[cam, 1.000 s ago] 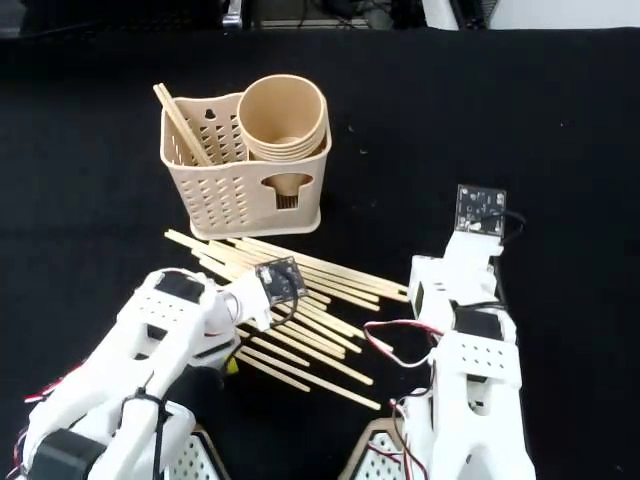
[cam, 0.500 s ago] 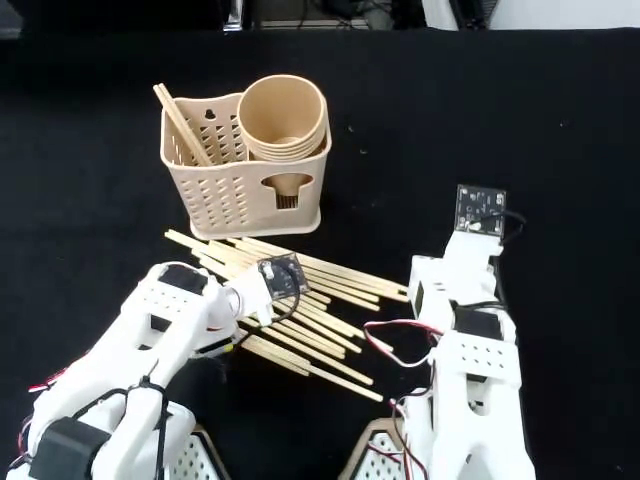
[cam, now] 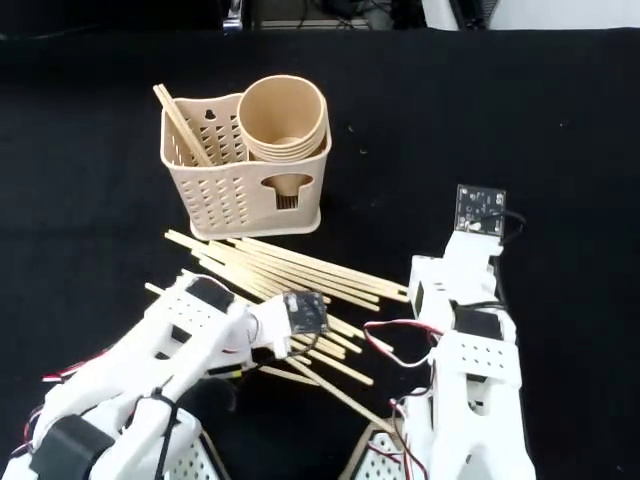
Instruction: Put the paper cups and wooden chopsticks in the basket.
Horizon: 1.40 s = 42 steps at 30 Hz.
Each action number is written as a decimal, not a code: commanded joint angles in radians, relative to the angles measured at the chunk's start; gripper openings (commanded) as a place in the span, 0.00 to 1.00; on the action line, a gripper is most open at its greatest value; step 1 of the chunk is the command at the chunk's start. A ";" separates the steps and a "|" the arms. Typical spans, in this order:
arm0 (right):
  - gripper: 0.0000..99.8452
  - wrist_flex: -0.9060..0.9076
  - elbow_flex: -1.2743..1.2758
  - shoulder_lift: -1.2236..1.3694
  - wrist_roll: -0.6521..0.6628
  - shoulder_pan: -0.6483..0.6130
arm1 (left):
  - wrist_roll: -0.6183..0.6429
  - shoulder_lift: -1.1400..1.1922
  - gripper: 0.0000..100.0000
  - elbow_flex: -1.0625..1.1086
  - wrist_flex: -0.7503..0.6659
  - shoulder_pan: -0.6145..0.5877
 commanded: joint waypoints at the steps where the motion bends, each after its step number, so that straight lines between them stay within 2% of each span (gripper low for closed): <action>1: 0.02 -0.018 -0.007 -0.022 0.012 -0.012 | -0.005 -0.006 0.14 0.013 0.025 0.028; 4: 0.02 -0.018 -0.007 -0.022 0.012 -0.012 | -0.002 -0.005 0.23 0.013 0.025 0.028; 6: 0.02 -0.018 -0.007 -0.022 0.012 -0.012 | -0.005 -0.006 0.26 0.012 0.020 0.028; 11: 0.02 -0.018 -0.007 -0.022 0.012 -0.012 | -0.005 -0.006 0.19 -0.025 0.026 0.036; 18: 0.02 -0.018 -0.007 -0.022 0.012 -0.011 | 0.000 -0.006 0.03 -0.038 0.026 0.028; 25: 0.02 -0.018 -0.007 -0.022 0.012 -0.012 | -0.005 -0.006 0.03 -0.061 0.127 0.028; 33: 0.02 -0.018 -0.007 -0.025 0.012 -0.012 | -0.005 -0.008 0.03 -0.229 0.293 0.045; 38: 0.02 -0.018 -0.010 -0.028 0.012 -0.008 | 0.005 0.003 0.03 -0.240 0.269 0.189; 42: 0.02 -0.018 -0.012 -0.028 0.012 -0.008 | 0.034 0.005 0.03 -0.219 0.147 0.266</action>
